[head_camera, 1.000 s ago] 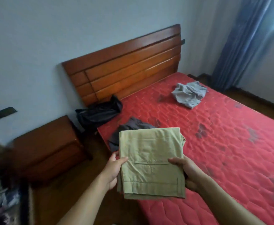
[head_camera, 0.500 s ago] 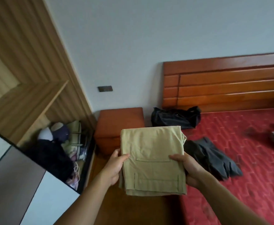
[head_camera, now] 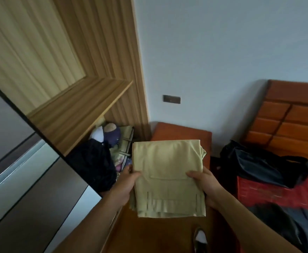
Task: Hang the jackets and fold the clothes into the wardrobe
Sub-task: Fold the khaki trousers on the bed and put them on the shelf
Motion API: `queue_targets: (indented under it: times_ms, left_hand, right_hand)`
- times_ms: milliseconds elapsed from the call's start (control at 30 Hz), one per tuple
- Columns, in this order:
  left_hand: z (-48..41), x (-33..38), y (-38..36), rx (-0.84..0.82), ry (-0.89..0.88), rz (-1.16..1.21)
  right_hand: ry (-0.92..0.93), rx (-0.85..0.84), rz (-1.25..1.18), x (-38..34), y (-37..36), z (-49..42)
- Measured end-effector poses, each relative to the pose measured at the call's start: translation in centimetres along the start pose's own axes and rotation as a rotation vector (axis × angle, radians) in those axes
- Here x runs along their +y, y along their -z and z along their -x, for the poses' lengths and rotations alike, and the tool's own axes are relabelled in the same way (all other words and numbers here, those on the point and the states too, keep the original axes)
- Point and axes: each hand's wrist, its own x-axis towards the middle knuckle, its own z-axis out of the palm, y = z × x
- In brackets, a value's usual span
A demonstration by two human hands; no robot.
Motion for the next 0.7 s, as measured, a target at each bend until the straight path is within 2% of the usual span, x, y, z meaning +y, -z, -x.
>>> queue_targets:
  times_ms: [367,700]
  left_hand:
    - [-6.7,8.4,0.6,0.345,-0.033,0.256]
    - [-12.2,11.9,8.2,0.619,-0.081,0.367]
  right_hand:
    - [-0.003,-0.324,0.233,-13.8,-6.9,-16.0]
    - [0.060,-0.521,0.445,-18.2,-20.6,-26.0]
